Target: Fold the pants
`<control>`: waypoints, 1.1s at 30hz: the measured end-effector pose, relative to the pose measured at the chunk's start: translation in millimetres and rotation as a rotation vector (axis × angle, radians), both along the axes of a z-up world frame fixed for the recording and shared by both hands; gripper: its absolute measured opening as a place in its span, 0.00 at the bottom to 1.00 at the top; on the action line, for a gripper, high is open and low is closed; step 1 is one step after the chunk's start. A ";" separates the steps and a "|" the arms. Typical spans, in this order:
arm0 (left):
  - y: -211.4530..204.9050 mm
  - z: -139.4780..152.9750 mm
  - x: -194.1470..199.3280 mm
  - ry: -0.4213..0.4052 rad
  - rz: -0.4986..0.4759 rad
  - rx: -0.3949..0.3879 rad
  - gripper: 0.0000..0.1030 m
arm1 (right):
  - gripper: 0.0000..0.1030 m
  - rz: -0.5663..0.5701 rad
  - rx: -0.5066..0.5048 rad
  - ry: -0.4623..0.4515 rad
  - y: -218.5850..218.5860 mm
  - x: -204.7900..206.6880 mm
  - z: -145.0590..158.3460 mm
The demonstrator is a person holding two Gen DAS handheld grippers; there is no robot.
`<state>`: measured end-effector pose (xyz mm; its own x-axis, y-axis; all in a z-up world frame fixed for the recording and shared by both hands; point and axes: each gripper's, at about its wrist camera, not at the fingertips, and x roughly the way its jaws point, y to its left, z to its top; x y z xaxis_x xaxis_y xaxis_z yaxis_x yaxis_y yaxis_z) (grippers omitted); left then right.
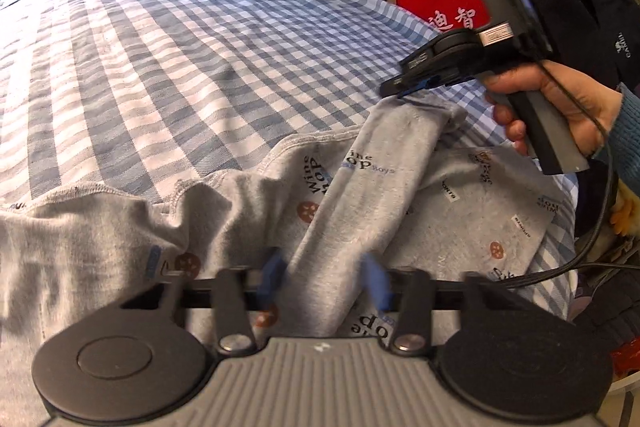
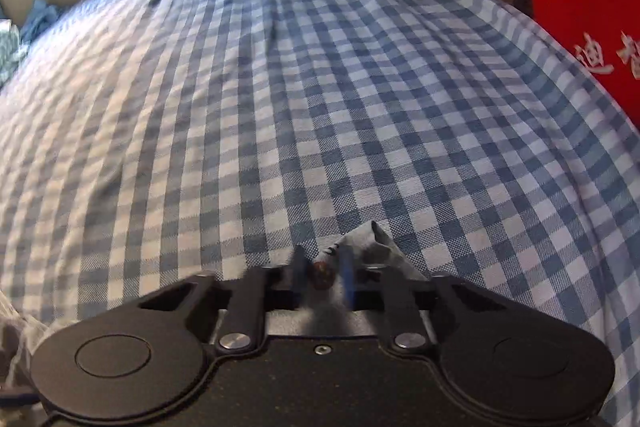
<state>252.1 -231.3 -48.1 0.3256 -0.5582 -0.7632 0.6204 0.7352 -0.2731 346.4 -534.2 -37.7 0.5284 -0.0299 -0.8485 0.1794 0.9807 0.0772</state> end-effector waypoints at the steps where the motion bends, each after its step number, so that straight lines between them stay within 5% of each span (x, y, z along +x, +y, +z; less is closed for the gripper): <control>1: 0.7 0.7 0.3 0.004 0.000 -0.001 0.29 | 0.03 -0.018 0.030 -0.019 -4.8 -4.3 1.1; 3: 2.2 3.7 -0.7 0.014 -0.006 -0.003 0.10 | 0.01 -0.041 0.065 -0.075 -11.1 -13.7 5.9; 5: 2.3 8.4 -4.1 0.004 -0.005 -0.004 0.04 | 0.01 -0.044 0.077 -0.141 -14.6 -25.7 15.1; 12: -1.0 38.6 -36.6 -0.147 -0.046 0.003 0.03 | 0.01 0.002 0.152 -0.442 -29.8 -98.4 83.3; 17: -7.7 45.2 -75.2 -0.286 -0.110 0.050 0.00 | 0.00 -0.052 0.188 -0.604 -49.2 -183.2 95.7; 21: -12.9 31.2 -108.4 -0.350 -0.151 0.088 0.00 | 0.00 -0.141 0.241 -0.602 -63.6 -243.3 64.1; 24: -17.4 13.6 -126.9 -0.374 -0.169 0.142 0.00 | 0.00 -0.194 0.276 -0.517 -72.4 -265.8 27.8; 26: -19.1 7.2 -133.6 -0.395 -0.171 0.163 0.01 | 0.11 -0.219 0.322 -0.468 -74.4 -270.0 8.6; 28: -17.1 3.6 -139.2 -0.422 -0.166 0.173 0.05 | 0.23 -0.214 0.352 -0.448 -75.6 -269.5 0.8; 30: -16.9 4.9 -144.4 -0.468 -0.165 0.187 0.34 | 0.42 -0.190 0.348 -0.441 -73.2 -266.8 -0.5; 32: -18.2 6.2 -149.3 -0.535 -0.156 0.216 0.52 | 0.58 -0.179 0.335 -0.431 -71.5 -258.5 0.7; 33: -18.6 5.9 -150.2 -0.562 -0.157 0.235 0.53 | 0.59 -0.182 0.324 -0.423 -71.1 -253.7 0.9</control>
